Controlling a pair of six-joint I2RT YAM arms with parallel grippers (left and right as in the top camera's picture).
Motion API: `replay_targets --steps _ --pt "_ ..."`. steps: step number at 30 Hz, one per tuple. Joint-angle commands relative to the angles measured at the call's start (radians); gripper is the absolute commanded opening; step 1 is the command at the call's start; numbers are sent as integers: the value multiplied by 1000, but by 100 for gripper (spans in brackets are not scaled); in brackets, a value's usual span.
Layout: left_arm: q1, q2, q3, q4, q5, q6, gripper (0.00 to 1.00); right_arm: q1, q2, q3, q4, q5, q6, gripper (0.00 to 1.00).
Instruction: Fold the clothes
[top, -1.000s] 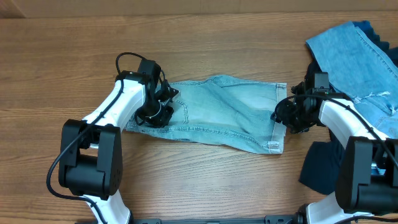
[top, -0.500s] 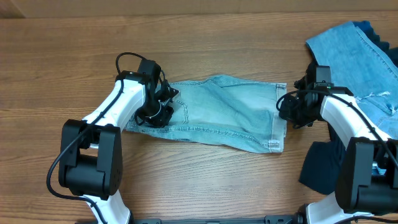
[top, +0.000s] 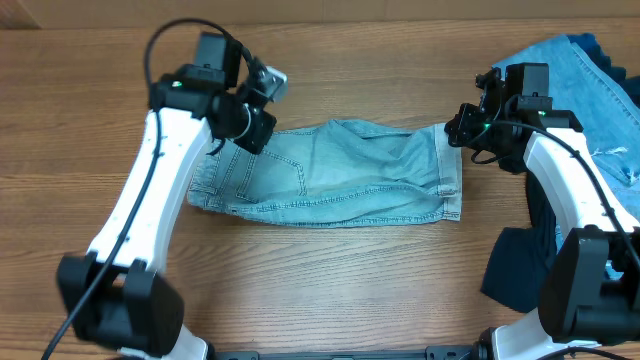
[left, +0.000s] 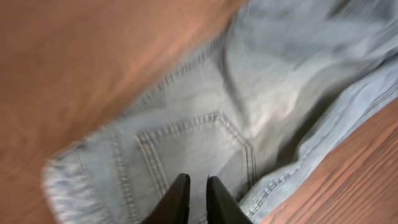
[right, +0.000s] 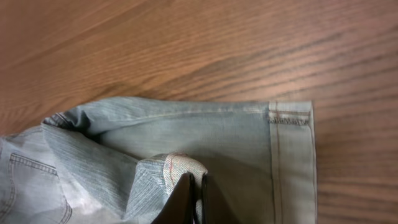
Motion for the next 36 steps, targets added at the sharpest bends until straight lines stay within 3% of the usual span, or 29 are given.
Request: replay_targets --steps 1,4,5,6,9,10,11,12,15,21,29,36 --pt "4 -56 23 -10 14 -13 14 2 -5 24 -47 101 56 4" --pt "4 -53 19 -16 18 -13 12 2 5 23 -119 233 83 4" --pt "4 -53 19 -17 18 -13 12 2 8 23 -134 235 83 44" --pt "4 -53 19 -21 18 -13 12 1 8 26 -140 250 83 72" --pt "5 -53 -7 -35 15 -13 8 -13 -38 179 -254 267 128 83" --pt "5 -53 -42 -19 15 -13 4 -13 -63 251 -312 267 128 64" --pt "4 -53 -91 10 15 -13 4 -5 -88 293 -359 261 128 12" --pt "4 -53 -139 45 15 -19 4 2 -105 296 -381 238 128 4" --pt "5 -52 -327 219 13 -90 4 43 -106 236 -444 181 127 4" --pt "5 -46 -556 396 17 -118 4 81 -106 -135 -219 56 125 4" --pt "4 71 -583 422 28 -133 4 85 -106 -351 -138 84 171 4" --pt "5 77 -583 420 3 -132 4 84 -106 -357 -232 216 321 4"
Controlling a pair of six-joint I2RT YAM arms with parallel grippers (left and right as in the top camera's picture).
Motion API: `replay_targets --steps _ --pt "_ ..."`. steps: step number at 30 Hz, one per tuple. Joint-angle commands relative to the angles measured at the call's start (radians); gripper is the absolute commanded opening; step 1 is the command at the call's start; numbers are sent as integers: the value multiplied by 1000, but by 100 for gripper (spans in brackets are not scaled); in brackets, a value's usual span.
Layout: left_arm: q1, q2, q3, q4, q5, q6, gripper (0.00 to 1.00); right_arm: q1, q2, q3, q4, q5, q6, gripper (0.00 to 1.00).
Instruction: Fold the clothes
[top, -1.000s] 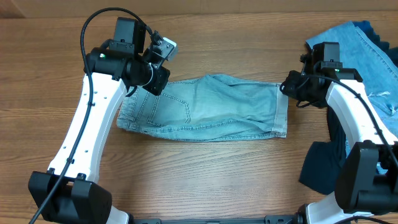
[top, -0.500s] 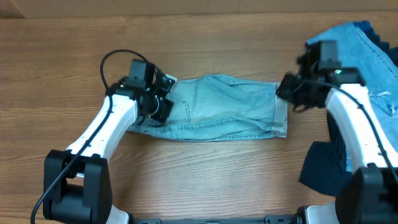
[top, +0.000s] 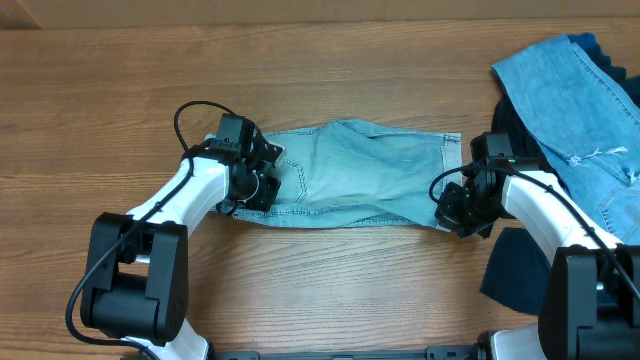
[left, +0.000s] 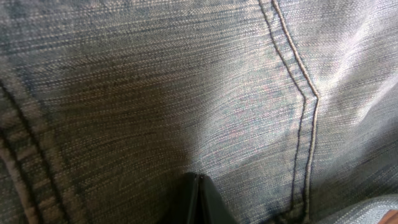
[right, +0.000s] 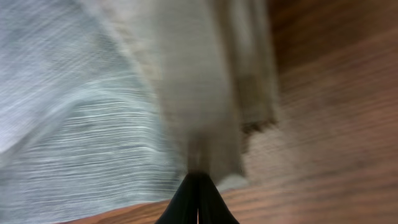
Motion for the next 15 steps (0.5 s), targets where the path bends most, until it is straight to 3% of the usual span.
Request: replay_targets --steps 1,4,7,8,10,15 --pt "5 24 -11 -8 -25 -10 4 5 -6 -7 0 68 79 4" --pt "18 23 -11 -15 -71 -10 4 -24 -10 58 -80 119 182 4" --pt "60 21 -5 -24 -64 -12 4 -36 -30 209 -108 118 104 7" --pt "71 21 -1 -32 -49 -11 4 -36 -31 246 -97 113 48 33" --pt "84 14 27 -52 -21 -11 4 -43 -31 262 -41 52 -46 74" --pt "84 -25 174 -145 -29 -6 4 -85 14 249 53 -85 -195 88"
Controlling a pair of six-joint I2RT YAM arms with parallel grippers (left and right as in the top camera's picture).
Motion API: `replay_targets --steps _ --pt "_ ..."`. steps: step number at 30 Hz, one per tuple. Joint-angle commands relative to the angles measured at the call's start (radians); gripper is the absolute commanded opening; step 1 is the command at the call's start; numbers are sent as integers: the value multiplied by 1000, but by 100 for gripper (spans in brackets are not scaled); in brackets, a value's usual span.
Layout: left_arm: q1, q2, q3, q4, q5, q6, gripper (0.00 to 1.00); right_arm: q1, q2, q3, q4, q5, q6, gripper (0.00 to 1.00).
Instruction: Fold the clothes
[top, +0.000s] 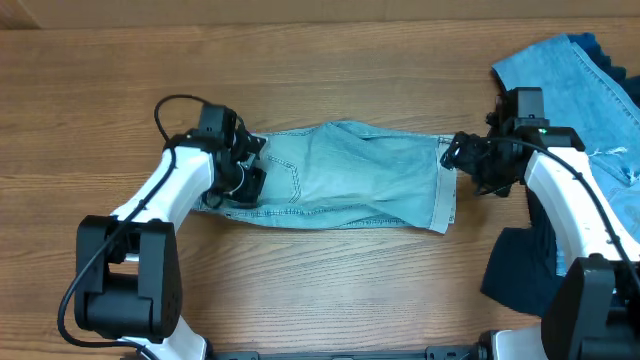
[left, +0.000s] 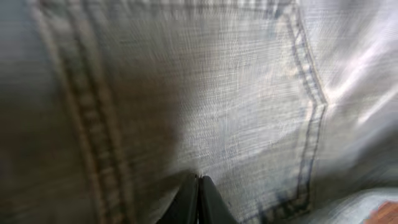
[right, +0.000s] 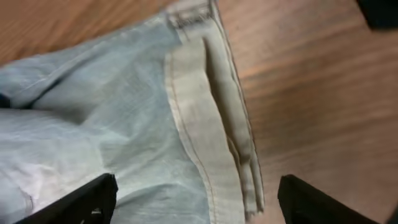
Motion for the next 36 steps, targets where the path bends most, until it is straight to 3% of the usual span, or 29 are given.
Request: replay_targets --steps 1,4,12,17,21,23,25,27,28,34,36 --pt "7 -34 105 -21 -16 -6 4 -16 40 -5 42 -105 -119 88" --pt "7 -70 161 -60 -9 -7 4 -16 120 -32 63 -143 -183 95" --pt "6 -174 166 -69 7 -10 4 -40 172 -82 158 -100 -203 99" --pt "6 -175 166 -69 24 -10 4 -40 175 -186 300 -328 -234 98" --pt "6 -175 166 -68 24 -10 4 -40 230 -202 318 -398 -249 93" --pt "6 -175 166 -67 24 -10 4 -40 250 -202 336 -427 -248 79" --pt "6 -175 166 -67 24 -10 4 -40 251 -199 356 -425 -248 53" --pt "6 -175 166 -67 24 -10 4 -40 251 -180 347 -401 -240 11" --pt "6 -175 166 -67 24 -10 4 -40 251 -137 308 -348 -212 4" --pt "7 -222 184 -68 13 -10 4 -40 247 354 -247 222 -137 4" --pt "7 -265 197 -68 13 -10 4 -34 247 460 -330 256 -135 4"
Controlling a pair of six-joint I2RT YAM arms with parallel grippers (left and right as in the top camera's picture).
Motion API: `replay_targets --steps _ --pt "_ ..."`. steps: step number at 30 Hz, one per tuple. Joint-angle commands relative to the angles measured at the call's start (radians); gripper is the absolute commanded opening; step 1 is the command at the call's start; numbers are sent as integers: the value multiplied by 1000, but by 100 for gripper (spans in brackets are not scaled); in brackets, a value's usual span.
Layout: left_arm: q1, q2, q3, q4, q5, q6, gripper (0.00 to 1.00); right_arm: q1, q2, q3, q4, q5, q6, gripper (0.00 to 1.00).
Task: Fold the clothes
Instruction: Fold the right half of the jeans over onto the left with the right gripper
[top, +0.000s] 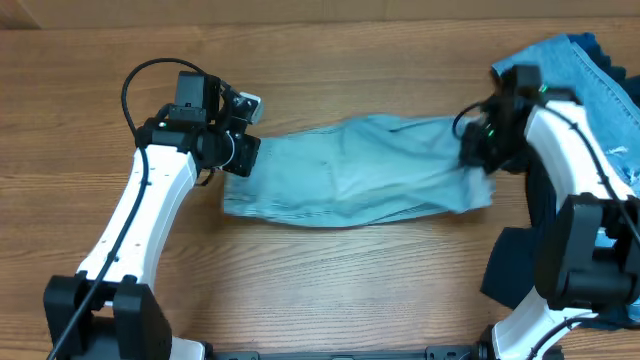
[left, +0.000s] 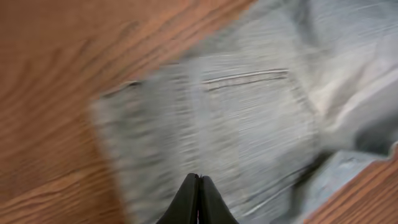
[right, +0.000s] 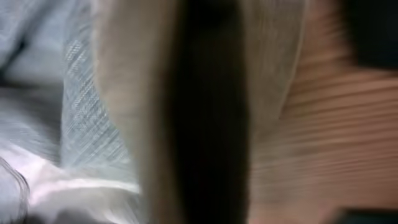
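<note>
A pair of light blue jeans (top: 360, 170) lies across the middle of the table, its cloth blurred. My left gripper (top: 240, 152) hovers over the waist end. In the left wrist view its tips (left: 199, 177) are shut, with the denim (left: 249, 118) spread below and no cloth showing between them. My right gripper (top: 476, 150) is at the hem end, which is bunched up against it. The pale hem (right: 124, 93) fills the right wrist view up close and hides the fingers.
A pile of other clothes sits at the right edge: a blue denim piece (top: 590, 80) and a dark garment (top: 515, 265) under my right arm. The wooden table (top: 330, 290) shows bare wood in front of and behind the jeans.
My right gripper was open beside the hem; now the hem is bunched against it and the jeans have shifted right. My left gripper, then pressed close on the denim, now sits higher over the waist.
Both grippers first hovered above the two ends of the flat jeans. Then both were down and shut on the cloth near its front edge. After that the right one stood open by the hem. Now the hem end is gathered at it and the jeans lie skewed.
</note>
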Motion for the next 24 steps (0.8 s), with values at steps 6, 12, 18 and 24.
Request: replay_targets --steps 6,12,18,24 --pt "24 -342 65 4 2 -10 4 241 -14 158 -71 245 92 4" --pt "37 -541 65 -57 2 -11 6 591 -14 158 -1 251 188 4" --pt "37 -577 65 -119 6 -11 7 758 -14 158 39 251 122 4" --pt "37 -579 65 -129 17 -10 9 767 -14 159 90 91 131 4"
